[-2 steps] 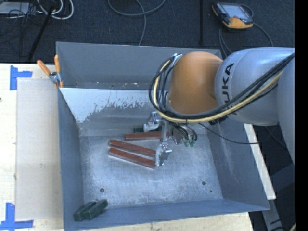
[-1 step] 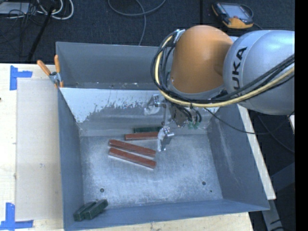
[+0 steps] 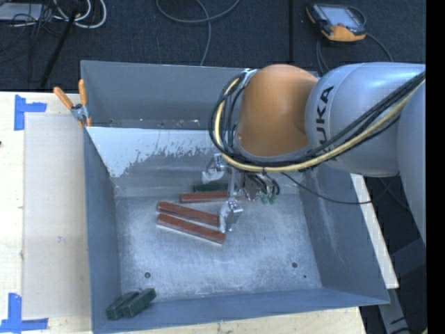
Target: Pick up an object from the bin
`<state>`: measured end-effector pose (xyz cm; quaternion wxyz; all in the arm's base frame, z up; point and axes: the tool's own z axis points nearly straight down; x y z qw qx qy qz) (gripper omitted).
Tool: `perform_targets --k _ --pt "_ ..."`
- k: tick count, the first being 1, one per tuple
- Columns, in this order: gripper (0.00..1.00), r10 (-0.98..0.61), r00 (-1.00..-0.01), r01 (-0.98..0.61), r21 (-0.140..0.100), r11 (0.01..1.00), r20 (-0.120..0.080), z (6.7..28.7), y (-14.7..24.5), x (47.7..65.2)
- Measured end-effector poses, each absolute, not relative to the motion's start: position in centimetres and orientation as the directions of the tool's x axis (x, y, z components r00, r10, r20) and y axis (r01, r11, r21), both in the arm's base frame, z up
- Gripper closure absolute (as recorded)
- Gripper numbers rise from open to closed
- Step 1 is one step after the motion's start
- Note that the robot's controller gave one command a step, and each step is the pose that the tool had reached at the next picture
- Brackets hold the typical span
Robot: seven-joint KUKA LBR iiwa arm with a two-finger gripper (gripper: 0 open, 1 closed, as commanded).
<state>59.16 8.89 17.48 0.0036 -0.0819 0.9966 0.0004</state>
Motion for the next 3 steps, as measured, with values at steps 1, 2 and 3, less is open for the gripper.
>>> perform_targets --k 1,2,3 --pt "1.00 -0.148 -0.989 -0.148 0.001 0.989 0.001 8.5 10.6 54.1" --pt "1.00 -0.148 -0.989 -0.148 0.001 0.989 0.001 8.5 10.6 54.1" --pt "1.00 -0.158 -0.987 -0.158 0.000 0.987 -0.001 21.2 10.7 55.5"
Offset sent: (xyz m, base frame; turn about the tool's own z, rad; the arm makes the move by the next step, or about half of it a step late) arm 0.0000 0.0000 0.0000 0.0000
